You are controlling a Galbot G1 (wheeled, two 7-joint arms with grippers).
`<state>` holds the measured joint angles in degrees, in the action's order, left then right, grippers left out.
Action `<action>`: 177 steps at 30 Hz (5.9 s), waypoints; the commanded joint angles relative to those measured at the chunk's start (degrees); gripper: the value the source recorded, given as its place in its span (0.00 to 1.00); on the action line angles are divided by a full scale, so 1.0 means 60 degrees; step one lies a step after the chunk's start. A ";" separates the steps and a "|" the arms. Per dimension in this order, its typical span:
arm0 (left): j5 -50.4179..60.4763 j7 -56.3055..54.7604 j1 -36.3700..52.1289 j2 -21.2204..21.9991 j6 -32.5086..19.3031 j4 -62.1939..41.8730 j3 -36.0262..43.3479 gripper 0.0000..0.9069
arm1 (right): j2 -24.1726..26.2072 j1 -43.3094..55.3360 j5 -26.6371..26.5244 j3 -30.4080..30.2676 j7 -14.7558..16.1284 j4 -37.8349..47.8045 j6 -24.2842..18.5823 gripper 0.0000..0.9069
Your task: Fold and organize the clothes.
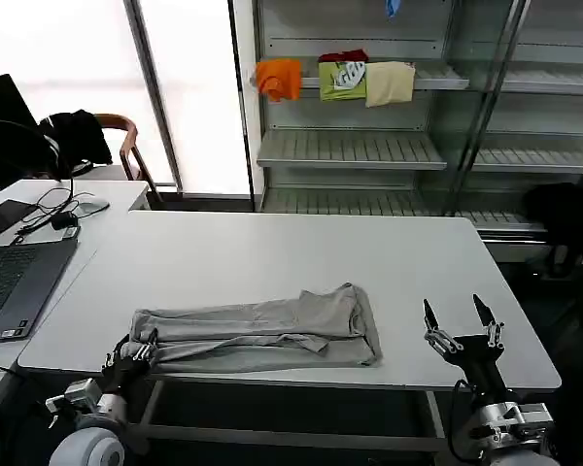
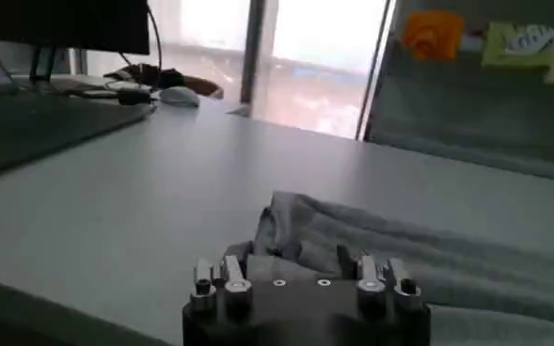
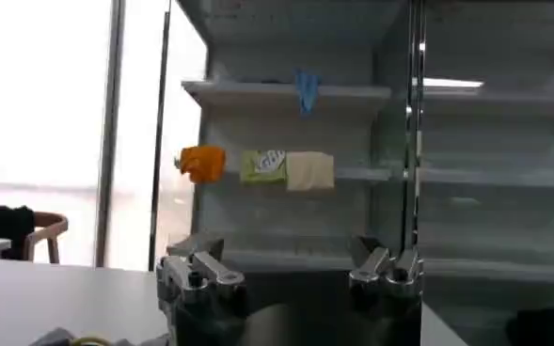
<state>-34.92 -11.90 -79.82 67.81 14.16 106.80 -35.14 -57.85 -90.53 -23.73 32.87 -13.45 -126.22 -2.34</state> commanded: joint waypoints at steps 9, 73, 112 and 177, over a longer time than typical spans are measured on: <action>0.0337 0.0123 0.0312 0.0393 -0.0304 -0.0210 0.0433 0.00 | -0.0053 -0.0057 -0.0058 0.0021 0.0043 -0.0143 0.0010 1.00; 0.3602 0.0029 0.3238 0.0194 0.0766 0.0239 0.5728 1.00 | -0.0471 0.0405 0.0234 -0.0418 0.0086 -0.0335 0.0361 1.00; -0.1034 0.0054 0.1677 -0.1414 0.2167 -0.0138 0.0758 1.00 | -0.0441 0.0286 0.0573 -0.0377 0.0092 -0.0527 0.0438 1.00; 0.0544 0.3135 0.4015 -0.6124 0.0657 0.0296 -0.0855 0.00 | -0.0608 0.0940 0.0687 -0.1053 0.0074 -0.0278 0.0401 1.00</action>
<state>-39.58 -2.31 -62.35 38.95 19.36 103.50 -40.97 -61.52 -84.82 -19.49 26.41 -12.89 -128.04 0.54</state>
